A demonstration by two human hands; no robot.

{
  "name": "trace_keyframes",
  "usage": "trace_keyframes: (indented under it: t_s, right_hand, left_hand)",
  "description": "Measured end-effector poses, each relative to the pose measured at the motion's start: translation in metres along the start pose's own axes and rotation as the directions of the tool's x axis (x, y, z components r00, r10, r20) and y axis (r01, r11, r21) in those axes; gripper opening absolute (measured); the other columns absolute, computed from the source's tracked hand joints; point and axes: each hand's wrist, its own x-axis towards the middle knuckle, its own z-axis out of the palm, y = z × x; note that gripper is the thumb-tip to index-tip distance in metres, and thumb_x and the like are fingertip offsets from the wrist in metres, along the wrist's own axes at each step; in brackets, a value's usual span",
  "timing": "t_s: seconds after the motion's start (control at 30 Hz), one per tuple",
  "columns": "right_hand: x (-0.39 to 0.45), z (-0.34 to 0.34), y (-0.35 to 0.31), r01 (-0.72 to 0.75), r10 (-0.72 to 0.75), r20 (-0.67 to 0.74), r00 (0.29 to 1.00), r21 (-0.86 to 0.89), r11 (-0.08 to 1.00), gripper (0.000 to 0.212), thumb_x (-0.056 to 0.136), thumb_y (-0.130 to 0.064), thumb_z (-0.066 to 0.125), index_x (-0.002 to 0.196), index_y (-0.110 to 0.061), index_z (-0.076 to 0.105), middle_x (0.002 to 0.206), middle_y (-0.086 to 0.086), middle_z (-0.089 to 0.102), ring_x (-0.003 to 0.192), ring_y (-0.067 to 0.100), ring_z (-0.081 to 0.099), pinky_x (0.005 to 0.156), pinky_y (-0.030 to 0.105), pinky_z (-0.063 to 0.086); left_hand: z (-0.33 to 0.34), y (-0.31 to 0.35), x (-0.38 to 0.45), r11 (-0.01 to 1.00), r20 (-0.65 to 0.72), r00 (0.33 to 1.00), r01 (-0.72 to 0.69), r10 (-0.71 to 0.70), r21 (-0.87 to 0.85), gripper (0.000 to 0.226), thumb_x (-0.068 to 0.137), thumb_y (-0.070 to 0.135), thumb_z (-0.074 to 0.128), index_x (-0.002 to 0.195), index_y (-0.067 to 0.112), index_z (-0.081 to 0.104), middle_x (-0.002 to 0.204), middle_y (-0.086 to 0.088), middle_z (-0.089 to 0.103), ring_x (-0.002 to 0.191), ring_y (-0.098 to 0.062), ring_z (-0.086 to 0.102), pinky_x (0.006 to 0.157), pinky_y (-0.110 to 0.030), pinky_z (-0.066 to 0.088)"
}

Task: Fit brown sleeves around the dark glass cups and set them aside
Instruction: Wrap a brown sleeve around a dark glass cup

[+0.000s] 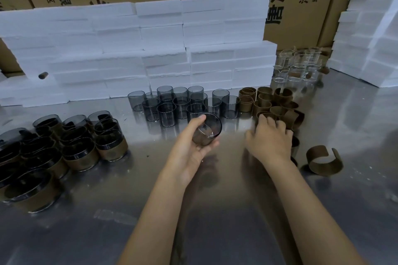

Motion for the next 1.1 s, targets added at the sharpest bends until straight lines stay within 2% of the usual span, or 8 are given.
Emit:
trace_keyframes:
  t_s: [0.13,0.23,0.33,0.47,0.67,0.87,0.97,1.1]
  right_hand:
    - [0.0,0.0,0.001,0.033,-0.034,-0.038,0.999,-0.03,0.999,0.043,0.1,-0.028,0.051,0.139,-0.011,0.049,0.141,0.01,0.049,0.13,0.033,0.043,0.106,0.044,0.034]
    - [0.003,0.002,0.002,0.124,-0.121,-0.056,0.991,0.054,0.991,0.037,0.096,-0.02,0.059,0.133,-0.015,0.057,0.135,0.007,0.051,0.125,0.029,0.044,0.104,0.043,0.036]
    - [0.005,0.005,-0.001,0.224,-0.219,-0.048,0.974,0.147,0.963,0.022,0.092,-0.012,0.065,0.112,-0.018,0.068,0.122,0.002,0.055,0.115,0.023,0.046,0.096,0.037,0.04]
    - [0.006,0.007,-0.005,0.296,-0.287,-0.073,0.955,0.201,0.934,0.014,0.091,-0.013,0.069,0.089,-0.025,0.063,0.104,-0.008,0.053,0.1,0.012,0.043,0.081,0.029,0.035]
    - [0.006,0.01,-0.009,0.419,-0.409,-0.106,0.907,0.105,0.902,0.011,0.094,-0.017,0.064,0.094,-0.027,0.059,0.104,-0.008,0.057,0.104,0.016,0.045,0.084,0.031,0.029]
    - [0.004,0.008,-0.01,0.451,-0.408,-0.218,0.887,0.209,0.868,0.007,0.096,-0.017,0.065,0.093,-0.023,0.064,0.102,-0.01,0.063,0.102,0.013,0.045,0.09,0.033,0.034]
    - [0.003,0.004,-0.013,0.466,-0.36,-0.331,0.872,0.338,0.818,0.007,0.095,-0.016,0.067,0.094,-0.023,0.068,0.104,-0.01,0.063,0.104,0.012,0.046,0.091,0.032,0.041]
    - [-0.005,0.0,-0.023,0.54,-0.352,-0.423,0.835,0.505,0.674,0.008,0.095,-0.01,0.066,0.098,-0.017,0.068,0.114,-0.005,0.057,0.104,0.01,0.051,0.085,0.012,0.04]
  left_hand:
    - [-0.001,0.0,0.001,1.0,-0.003,1.0,0.002,-0.002,-0.024,0.042,0.075,0.03,0.078,0.111,0.009,0.068,0.108,-0.017,0.071,0.108,-0.034,0.066,0.071,-0.031,0.062]
    - [-0.002,0.001,0.003,1.0,-0.004,1.0,-0.004,0.003,-0.031,0.041,0.074,0.029,0.078,0.109,0.01,0.068,0.105,-0.017,0.072,0.106,-0.033,0.065,0.072,-0.032,0.062]
    - [-0.004,0.002,0.003,1.0,-0.009,1.0,-0.006,0.006,-0.019,0.034,0.077,0.028,0.077,0.106,0.01,0.068,0.105,-0.017,0.071,0.104,-0.032,0.065,0.077,-0.034,0.062]
    - [-0.007,0.003,0.004,1.0,-0.021,1.0,-0.013,0.013,-0.008,0.028,0.082,0.026,0.076,0.104,0.011,0.068,0.103,-0.016,0.073,0.102,-0.031,0.066,0.086,-0.036,0.061]
    - [-0.009,0.003,0.006,1.0,-0.04,0.999,-0.014,0.014,-0.002,0.014,0.091,0.023,0.071,0.099,0.011,0.07,0.102,-0.015,0.073,0.101,-0.029,0.068,0.089,-0.037,0.061]
    - [-0.01,0.004,0.008,0.999,-0.036,0.999,-0.036,0.036,0.018,0.013,0.093,0.022,0.07,0.101,0.012,0.068,0.098,-0.012,0.076,0.095,-0.025,0.071,0.097,-0.041,0.057]
    - [-0.011,0.004,0.008,0.999,-0.045,0.998,-0.041,0.041,0.013,0.014,0.093,0.021,0.07,0.103,0.011,0.068,0.103,-0.014,0.075,0.102,-0.027,0.07,0.101,-0.043,0.056]
    - [-0.009,0.004,0.007,0.997,-0.053,0.997,-0.056,0.058,0.049,0.019,0.095,0.022,0.068,0.108,0.008,0.068,0.109,-0.016,0.071,0.103,-0.028,0.069,0.104,-0.046,0.054]
